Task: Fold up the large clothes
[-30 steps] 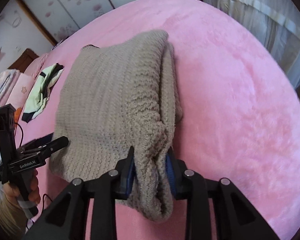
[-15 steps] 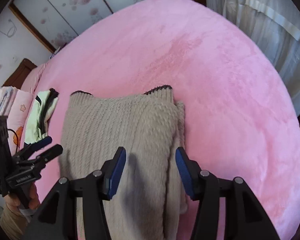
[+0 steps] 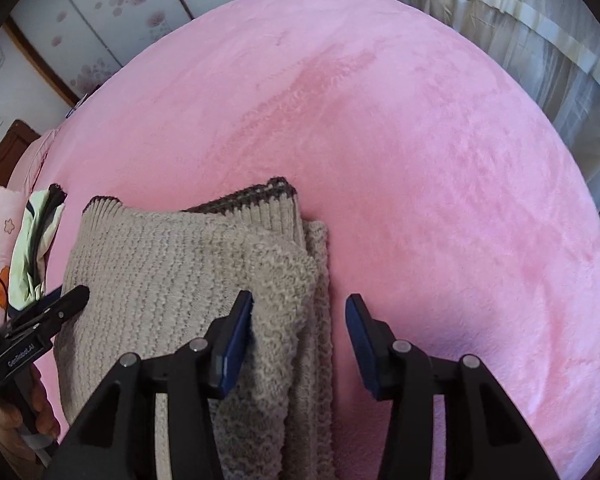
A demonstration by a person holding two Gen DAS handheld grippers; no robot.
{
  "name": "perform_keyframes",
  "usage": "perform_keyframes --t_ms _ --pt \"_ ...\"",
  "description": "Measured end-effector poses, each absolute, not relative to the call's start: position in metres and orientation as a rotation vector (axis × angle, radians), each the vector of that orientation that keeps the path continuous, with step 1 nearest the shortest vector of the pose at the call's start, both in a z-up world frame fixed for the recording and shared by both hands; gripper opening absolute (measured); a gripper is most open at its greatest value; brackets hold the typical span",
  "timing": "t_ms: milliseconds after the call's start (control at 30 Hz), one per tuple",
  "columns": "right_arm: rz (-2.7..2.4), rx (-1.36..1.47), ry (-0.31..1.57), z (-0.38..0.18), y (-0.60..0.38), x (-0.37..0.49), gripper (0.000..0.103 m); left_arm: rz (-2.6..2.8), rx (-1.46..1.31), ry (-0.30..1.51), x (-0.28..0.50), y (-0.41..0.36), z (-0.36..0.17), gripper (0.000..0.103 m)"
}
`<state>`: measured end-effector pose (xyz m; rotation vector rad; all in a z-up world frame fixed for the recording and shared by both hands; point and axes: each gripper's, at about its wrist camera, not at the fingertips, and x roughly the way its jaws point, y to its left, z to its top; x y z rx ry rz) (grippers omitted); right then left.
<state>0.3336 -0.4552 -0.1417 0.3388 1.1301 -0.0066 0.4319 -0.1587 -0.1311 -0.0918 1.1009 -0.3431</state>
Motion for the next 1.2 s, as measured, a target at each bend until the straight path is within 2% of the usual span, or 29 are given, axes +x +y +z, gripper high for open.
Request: perform_keyframes --t_ms 233,333,367,433,533,700,833,1000,1067,1100,1133,1200 --pt "0.004 0.281 1.053 -0.095 -0.444 0.314 0.053 -0.376 -0.162 1.070 0.421 -0.144 -0.105 0.065" --pt "0.092 0.375 0.977 -0.066 -0.447 0.290 0.054 -0.400 -0.191 1.064 0.409 -0.133 -0.084 0.084" --pt "0.108 0.398 0.958 -0.056 -0.448 0.281 0.056 -0.411 -0.198 1.060 0.403 -0.129 -0.077 0.084" --pt "0.115 0.385 0.933 -0.038 -0.446 0.263 0.066 -0.407 -0.193 1.045 0.390 -0.123 -0.060 0.085" --pt "0.135 0.352 0.915 -0.021 -0.438 0.239 0.070 -0.411 -0.166 1.019 0.369 -0.115 -0.037 0.088" --pt "0.192 0.380 0.914 -0.003 -0.429 0.212 0.073 -0.422 -0.104 0.984 0.335 -0.109 -0.010 0.089" --pt "0.217 0.354 0.906 0.005 -0.420 0.197 0.088 -0.466 -0.095 0.984 0.310 -0.106 0.001 0.089" --pt "0.247 0.287 0.882 0.015 -0.408 0.177 0.090 -0.493 -0.104 0.978 0.289 -0.110 0.006 0.089" --pt "0.263 0.266 0.874 0.018 -0.404 0.170 0.095 -0.513 -0.120 0.985 0.284 -0.111 0.006 0.089" --pt "0.265 0.257 0.867 0.019 -0.403 0.167 0.098 -0.519 -0.129 0.990 0.280 -0.112 0.006 0.091" --pt "0.263 0.244 0.861 0.019 -0.402 0.164 0.100 -0.525 -0.137 0.995 0.278 -0.113 0.005 0.101" --pt "0.257 0.214 0.858 0.018 -0.401 0.160 0.101 -0.556 -0.163 1.026 0.275 -0.114 0.000 0.103"
